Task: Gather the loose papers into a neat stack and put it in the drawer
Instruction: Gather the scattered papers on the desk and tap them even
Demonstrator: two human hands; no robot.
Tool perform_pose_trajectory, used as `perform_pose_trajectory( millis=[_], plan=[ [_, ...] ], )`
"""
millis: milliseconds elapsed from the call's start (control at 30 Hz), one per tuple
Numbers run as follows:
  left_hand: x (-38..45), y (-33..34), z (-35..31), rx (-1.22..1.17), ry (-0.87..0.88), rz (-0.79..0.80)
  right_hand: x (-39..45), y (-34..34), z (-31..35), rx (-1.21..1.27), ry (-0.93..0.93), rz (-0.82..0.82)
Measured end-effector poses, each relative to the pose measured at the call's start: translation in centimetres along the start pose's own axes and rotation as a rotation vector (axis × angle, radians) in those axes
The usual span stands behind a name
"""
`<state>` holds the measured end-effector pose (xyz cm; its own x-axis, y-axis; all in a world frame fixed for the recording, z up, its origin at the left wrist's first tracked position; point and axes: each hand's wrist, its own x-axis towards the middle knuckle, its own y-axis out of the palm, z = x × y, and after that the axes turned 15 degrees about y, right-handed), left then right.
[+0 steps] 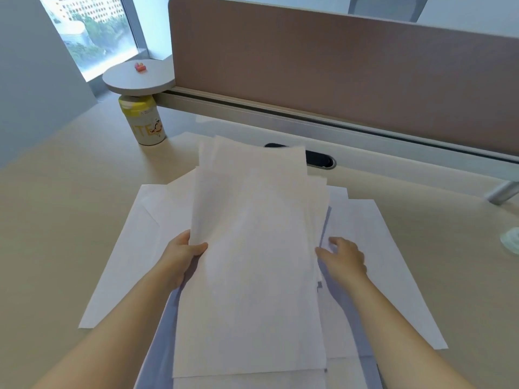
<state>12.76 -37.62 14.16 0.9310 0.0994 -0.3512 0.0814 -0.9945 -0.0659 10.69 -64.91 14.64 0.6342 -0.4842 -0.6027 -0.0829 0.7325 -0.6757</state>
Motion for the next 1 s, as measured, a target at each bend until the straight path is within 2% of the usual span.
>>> perform_pose_trajectory(
  millis=[67,133,267,367,500,600,667,733,800,833,900,1000],
  plan=[
    [-0.5,0.6,0.4,0.028,-0.010,0.002,0.3,-0.5,-1.6,-0.156,0.065,-0.029],
    [-1.0,1.1,1.0,0.060,-0.012,-0.018,0.3,-0.2,-2.4,-0.181,0.088,0.034],
    [-1.9,2.1,2.0,0.146,0.013,-0.076,-0.9,1.1,-1.7,-0.034,-0.031,0.178],
    [-2.3,2.8,1.9,0.118,0.016,-0.106,-1.6,1.1,-1.1,0.015,-0.086,0.261],
    [-3.1,2.5,0.9,0.046,-0.050,-0.091,-1.1,-0.4,-1.7,0.140,-0.074,0.162],
    [-3.4,1.5,0.2,0.029,-0.097,-0.092,-0.6,-1.1,-2.5,0.270,-0.007,0.166],
    [-3.7,1.1,-0.1,0.010,-0.122,-0.097,-0.2,-1.4,-2.7,0.428,0.057,0.245],
    [-4.1,1.5,-0.3,-0.016,-0.135,-0.099,-0.4,-2.0,-2.5,0.574,0.130,0.423],
    [-4.1,2.4,-0.1,-0.041,-0.131,-0.083,-1.0,-2.4,-2.1,0.609,0.178,0.610],
    [-4.2,3.1,-0.2,-0.047,-0.125,-0.076,-1.3,-2.7,-2.0,0.569,0.159,0.644],
    [-4.4,4.7,-0.3,-0.036,-0.090,-0.063,-1.3,-3.1,-1.6,0.559,0.098,0.613],
    [-4.6,7.3,-0.4,0.000,0.003,-0.093,0.0,-3.7,-2.1,0.580,0.013,0.388]
  ],
)
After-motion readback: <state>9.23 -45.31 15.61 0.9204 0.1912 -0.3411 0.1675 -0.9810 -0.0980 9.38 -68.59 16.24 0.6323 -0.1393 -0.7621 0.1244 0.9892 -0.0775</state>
